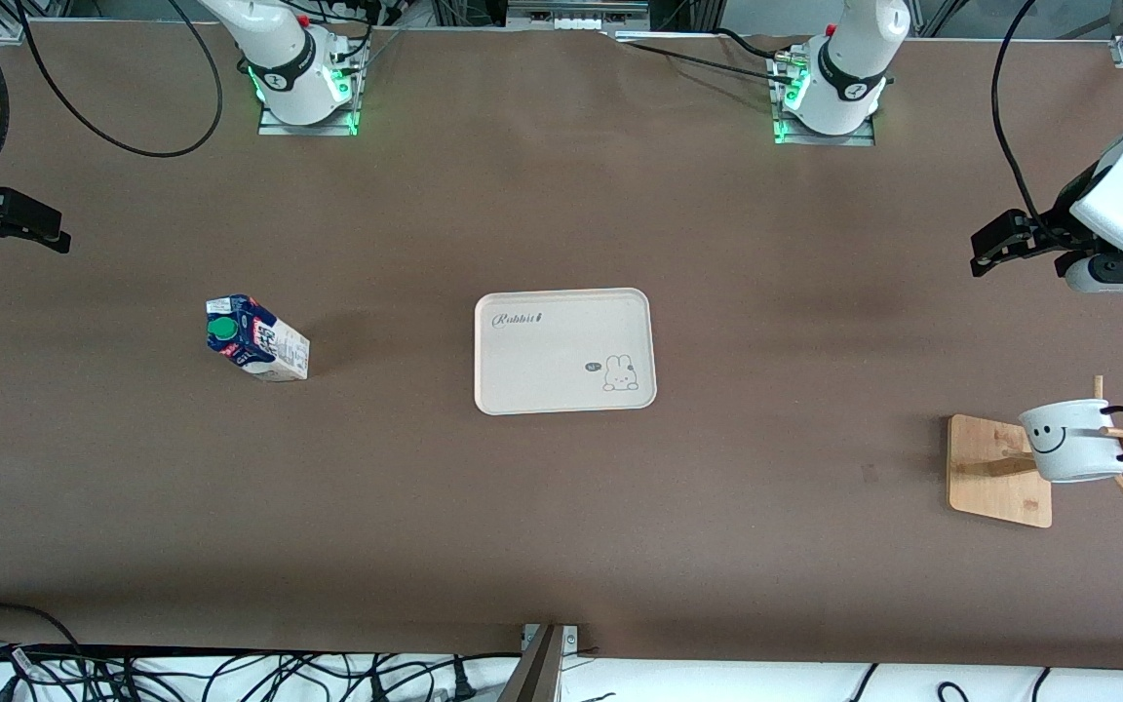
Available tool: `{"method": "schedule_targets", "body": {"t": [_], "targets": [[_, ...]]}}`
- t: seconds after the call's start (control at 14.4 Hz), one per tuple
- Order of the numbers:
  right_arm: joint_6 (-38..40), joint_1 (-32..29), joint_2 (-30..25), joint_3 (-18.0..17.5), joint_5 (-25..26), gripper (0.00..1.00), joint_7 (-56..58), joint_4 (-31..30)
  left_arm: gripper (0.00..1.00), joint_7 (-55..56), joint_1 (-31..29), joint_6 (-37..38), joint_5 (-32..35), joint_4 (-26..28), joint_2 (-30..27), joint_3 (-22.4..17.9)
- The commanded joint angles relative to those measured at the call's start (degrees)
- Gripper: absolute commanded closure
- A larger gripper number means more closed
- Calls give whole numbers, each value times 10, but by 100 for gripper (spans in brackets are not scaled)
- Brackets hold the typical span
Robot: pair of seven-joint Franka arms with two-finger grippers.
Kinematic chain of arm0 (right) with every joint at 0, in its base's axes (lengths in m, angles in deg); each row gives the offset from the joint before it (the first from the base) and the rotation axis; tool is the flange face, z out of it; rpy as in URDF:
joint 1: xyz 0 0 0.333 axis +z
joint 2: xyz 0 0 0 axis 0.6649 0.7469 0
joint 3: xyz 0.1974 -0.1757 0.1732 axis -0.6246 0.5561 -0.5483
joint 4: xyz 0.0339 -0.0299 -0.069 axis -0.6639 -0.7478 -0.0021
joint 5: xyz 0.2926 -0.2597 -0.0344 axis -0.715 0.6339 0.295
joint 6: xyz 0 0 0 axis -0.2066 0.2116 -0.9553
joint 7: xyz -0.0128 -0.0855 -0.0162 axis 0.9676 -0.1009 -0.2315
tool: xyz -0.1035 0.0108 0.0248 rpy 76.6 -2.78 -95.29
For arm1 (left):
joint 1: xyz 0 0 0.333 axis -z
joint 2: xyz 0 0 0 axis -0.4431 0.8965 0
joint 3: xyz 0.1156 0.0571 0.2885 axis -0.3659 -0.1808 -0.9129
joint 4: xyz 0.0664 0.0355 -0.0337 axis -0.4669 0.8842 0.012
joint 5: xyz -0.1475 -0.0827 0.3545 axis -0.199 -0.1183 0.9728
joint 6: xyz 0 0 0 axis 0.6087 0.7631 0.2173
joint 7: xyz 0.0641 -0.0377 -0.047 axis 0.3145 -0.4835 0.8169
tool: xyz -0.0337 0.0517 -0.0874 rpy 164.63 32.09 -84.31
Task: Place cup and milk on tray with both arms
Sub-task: 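Move the right gripper toward the milk carton while the left gripper approaches the mug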
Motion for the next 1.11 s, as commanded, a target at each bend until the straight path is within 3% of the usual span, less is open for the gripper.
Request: {"method": "schedule_targets", "body": {"t": [0.0,0.62,0.83,1.04], "targets": [[6,-2,3,-3,-10,0,-2,9,0,-2,0,15,-7,-18,7,-1],[13,-3,8,-3,-10,0,-1,9,0,-9,-5,7,-4,-21,7,-4],[14,2,24,-5,-9,0,1,7,0,-8,-7,9,-10,-72,41,-7],[14,16,40,-5,-10,0,-1,6,0,-7,-10,9,-11,-82,50,-7]]}}
